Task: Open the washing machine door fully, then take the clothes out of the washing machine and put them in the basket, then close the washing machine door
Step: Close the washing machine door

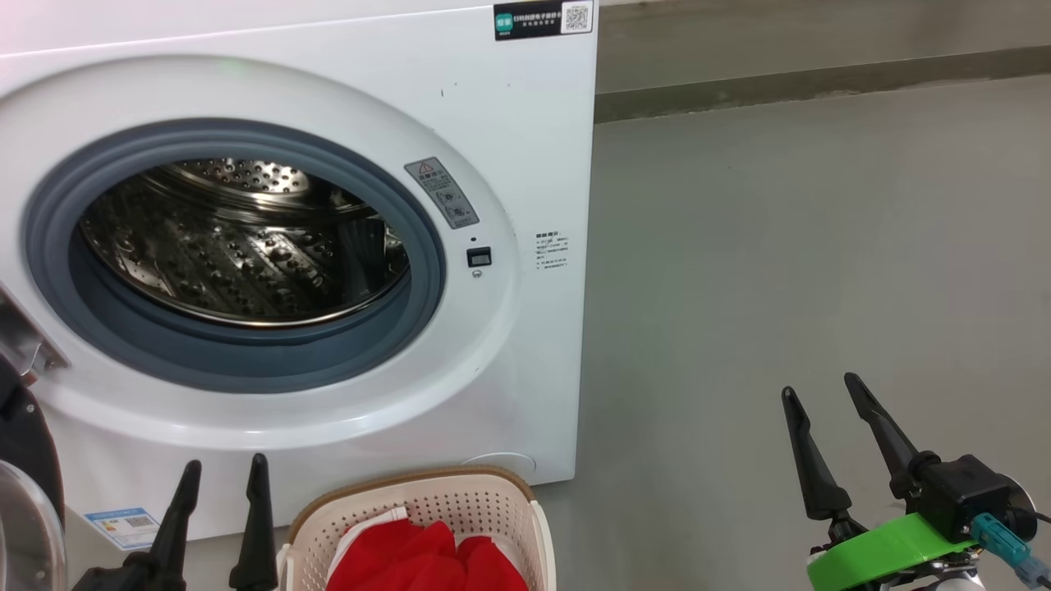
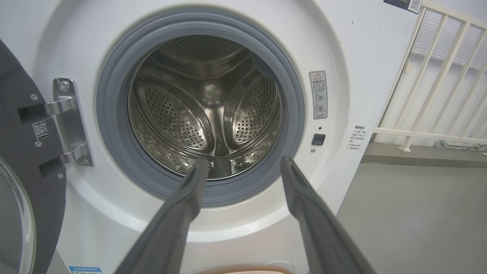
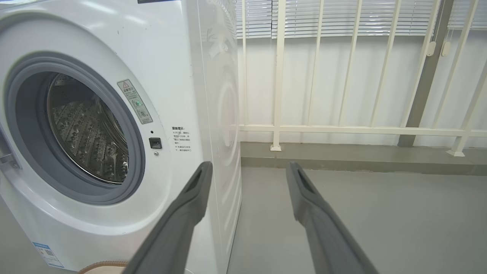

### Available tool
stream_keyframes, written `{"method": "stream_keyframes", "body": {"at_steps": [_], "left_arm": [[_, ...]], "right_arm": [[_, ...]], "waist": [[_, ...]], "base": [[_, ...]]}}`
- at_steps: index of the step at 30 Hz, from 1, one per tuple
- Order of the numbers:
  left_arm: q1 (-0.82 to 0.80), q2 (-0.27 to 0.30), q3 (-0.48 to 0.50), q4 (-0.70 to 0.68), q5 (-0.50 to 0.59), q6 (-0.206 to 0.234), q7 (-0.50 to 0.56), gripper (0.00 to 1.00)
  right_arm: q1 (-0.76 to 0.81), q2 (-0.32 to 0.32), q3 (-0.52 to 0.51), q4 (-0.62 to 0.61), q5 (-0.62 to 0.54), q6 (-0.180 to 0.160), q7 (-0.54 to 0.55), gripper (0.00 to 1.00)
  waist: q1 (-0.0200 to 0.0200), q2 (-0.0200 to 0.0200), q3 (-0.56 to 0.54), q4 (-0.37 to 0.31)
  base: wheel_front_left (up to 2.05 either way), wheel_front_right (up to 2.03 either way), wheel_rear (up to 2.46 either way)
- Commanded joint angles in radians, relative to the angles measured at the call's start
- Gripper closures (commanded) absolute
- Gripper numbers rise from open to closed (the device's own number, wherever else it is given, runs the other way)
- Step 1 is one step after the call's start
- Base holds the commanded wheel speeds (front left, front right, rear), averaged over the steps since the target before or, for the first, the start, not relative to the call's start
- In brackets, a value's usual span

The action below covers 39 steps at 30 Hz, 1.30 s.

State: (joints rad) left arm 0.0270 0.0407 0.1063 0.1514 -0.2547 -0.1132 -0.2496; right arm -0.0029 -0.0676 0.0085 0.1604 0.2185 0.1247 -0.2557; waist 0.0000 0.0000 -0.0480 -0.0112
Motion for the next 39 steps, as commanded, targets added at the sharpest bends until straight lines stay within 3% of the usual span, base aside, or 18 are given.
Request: {"method": "stream_keyframes", "body": {"at_steps": [1, 18, 39], "left_arm": [[-0.018, 0.01, 0.028, -0.032, 0.0, 0.008, -0.012, 0.0], [-0.016, 0.01, 0.023, -0.067, 0.033, 0.004, -0.012, 0.0], [-0.029, 0.009, 0.023, -0.072, 0.01, -0.007, -0.012, 0.0]], "right_arm": [[-0.019, -0.016, 0.016, -0.024, -0.004, 0.006, -0.006, 0.0], [-0.022, -0.015, 0.013, -0.024, 0.0, 0.006, -0.006, 0.0], [-0.025, -0.012, 0.009, -0.022, 0.0, 0.006, -0.006, 0.0]], "waist": [[0.0, 0.0, 0.001, -0.001], [0.0, 0.0, 0.013, -0.001], [0.0, 0.0, 0.017, 0.01]], "base": [[0.0, 0.0, 0.0], [-0.18, 0.18, 0.01], [-1.51, 1.51, 0.0]]}}
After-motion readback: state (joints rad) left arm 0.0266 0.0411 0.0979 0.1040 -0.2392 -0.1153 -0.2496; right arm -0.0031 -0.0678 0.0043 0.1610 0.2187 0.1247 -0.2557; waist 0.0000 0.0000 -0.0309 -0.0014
